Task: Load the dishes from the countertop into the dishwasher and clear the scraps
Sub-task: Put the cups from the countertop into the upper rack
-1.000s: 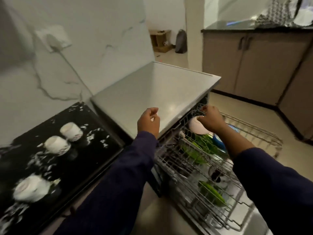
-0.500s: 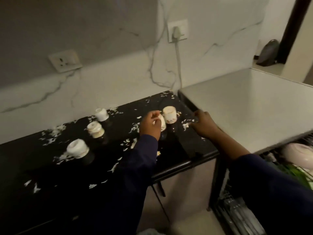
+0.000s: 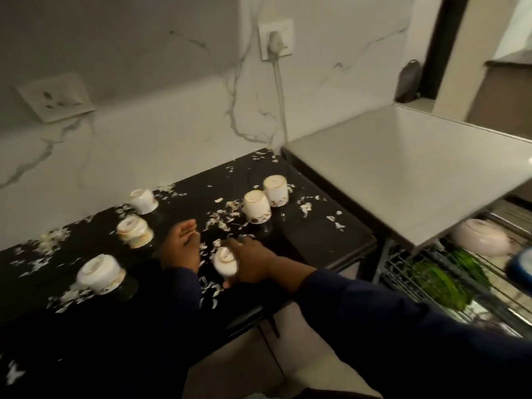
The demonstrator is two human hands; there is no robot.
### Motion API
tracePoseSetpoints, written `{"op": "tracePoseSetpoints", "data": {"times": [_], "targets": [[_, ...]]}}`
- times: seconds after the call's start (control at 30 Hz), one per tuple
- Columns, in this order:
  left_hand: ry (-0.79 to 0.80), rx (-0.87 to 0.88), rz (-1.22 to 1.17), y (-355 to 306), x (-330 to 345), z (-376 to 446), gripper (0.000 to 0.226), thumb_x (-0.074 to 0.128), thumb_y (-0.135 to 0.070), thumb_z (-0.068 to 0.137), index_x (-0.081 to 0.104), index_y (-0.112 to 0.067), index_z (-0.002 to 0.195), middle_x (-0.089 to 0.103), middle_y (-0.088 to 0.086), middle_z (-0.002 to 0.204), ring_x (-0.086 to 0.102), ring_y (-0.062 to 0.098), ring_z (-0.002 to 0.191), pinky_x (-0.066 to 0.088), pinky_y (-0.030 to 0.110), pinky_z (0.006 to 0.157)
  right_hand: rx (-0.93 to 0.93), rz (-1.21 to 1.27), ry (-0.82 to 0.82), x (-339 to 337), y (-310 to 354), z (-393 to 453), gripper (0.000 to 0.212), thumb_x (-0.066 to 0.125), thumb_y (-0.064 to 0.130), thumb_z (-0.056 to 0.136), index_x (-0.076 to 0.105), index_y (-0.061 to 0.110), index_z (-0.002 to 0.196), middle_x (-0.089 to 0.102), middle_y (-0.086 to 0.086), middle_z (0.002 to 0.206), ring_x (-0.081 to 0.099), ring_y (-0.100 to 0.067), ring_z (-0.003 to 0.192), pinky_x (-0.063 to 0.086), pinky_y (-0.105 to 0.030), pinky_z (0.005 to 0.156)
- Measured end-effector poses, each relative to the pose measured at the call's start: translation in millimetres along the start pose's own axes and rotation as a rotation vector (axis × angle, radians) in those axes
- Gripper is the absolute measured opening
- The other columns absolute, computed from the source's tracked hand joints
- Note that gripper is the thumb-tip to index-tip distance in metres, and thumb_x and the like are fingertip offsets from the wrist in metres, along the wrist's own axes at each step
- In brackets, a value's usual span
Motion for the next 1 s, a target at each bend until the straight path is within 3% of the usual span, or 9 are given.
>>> {"op": "tracePoseSetpoints", "data": {"times": [0.17,0.37,0.5,0.6,0.77,0.9,1.0], "targets": [[0.018,0.015,-0.004,-5.3,25.1,2.1,0.029,0.052,-0.001,0.087,0.057,-0.003,0.116,0.062,0.015,0.118,0.058,0.026,0.109,0.041,0.027,0.091,-0.039,-0.075,-0.102,-0.7,-3.2,-10.3,0.091,0.074,0.046,0.073,0.023,0.022,0.144,0.035,-0.013,0.142,0.041,-0.035,0.127,0.039,-0.052,0.100],[0.081,0.057,-0.145,-42.8,70.7,-6.8,0.025,0.050,-0.003,0.088,0.059,-0.006,0.111,0.064,0.013,0.114,0.060,0.023,0.104,0.045,0.026,0.088,0.077,0.273,-0.411,-51.3,-41.9,-45.5,0.084,0.077,0.037,0.073,0.030,0.021,0.141,0.038,-0.012,0.138,0.047,-0.032,0.122,0.039,-0.040,0.101],[0.232,0.129,-0.202,-75.5,123.7,-28.9,0.024,0.050,0.001,0.086,0.059,-0.001,0.109,0.062,0.015,0.111,0.057,0.021,0.097,0.043,0.014,0.077,0.211,0.400,-0.591,-86.1,-87.9,-82.5,0.085,0.078,0.035,0.071,0.032,0.022,0.141,0.038,-0.009,0.138,0.047,-0.029,0.123,0.039,-0.036,0.102],[0.346,0.195,-0.192,-101.6,170.8,-61.1,0.023,0.050,0.000,0.086,0.060,0.000,0.107,0.061,0.007,0.101,0.055,0.017,0.096,0.034,0.005,0.077,0.304,0.448,-0.724,-104.1,-128.4,-119.7,0.084,0.080,0.031,0.070,0.034,0.022,0.139,0.041,-0.009,0.135,0.049,-0.026,0.121,0.039,-0.031,0.100],[0.567,0.264,-0.263,-137.6,260.2,-114.9,0.023,0.049,0.003,0.084,0.059,-0.002,0.104,0.063,0.013,0.106,0.055,0.017,0.090,0.044,0.017,0.077,0.455,0.505,-0.905,-127.7,-202.8,-188.8,0.084,0.080,0.034,0.069,0.035,0.020,0.139,0.045,-0.010,0.132,0.050,-0.024,0.120,0.039,-0.029,0.099],[0.626,0.363,-0.238,-172.2,316.9,-173.5,0.021,0.051,0.001,0.082,0.062,-0.006,0.099,0.060,0.000,0.092,0.055,0.013,0.084,0.038,0.006,0.065,0.601,0.523,-1.040,-140.7,-274.4,-255.1,0.083,0.079,0.037,0.068,0.036,0.021,0.137,0.047,-0.007,0.131,0.050,-0.021,0.117,0.037,-0.023,0.092],[0.710,0.334,-0.265,-186.1,364.0,-213.7,0.024,0.048,0.005,0.082,0.062,-0.006,0.096,0.062,0.001,0.089,0.057,0.013,0.082,0.037,-0.004,0.063,0.683,0.557,-1.100,-142.7,-334.1,-297.4,0.081,0.079,0.039,0.068,0.037,0.022,0.135,0.047,-0.005,0.131,0.049,-0.021,0.116,0.039,-0.026,0.091]]}}
Point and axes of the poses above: each hand's wrist, its own z-axis towards the middle knuckle, its own x-axis out of the palm, y = z × x, the point moved 5 cm from there along z, towards the middle knuckle
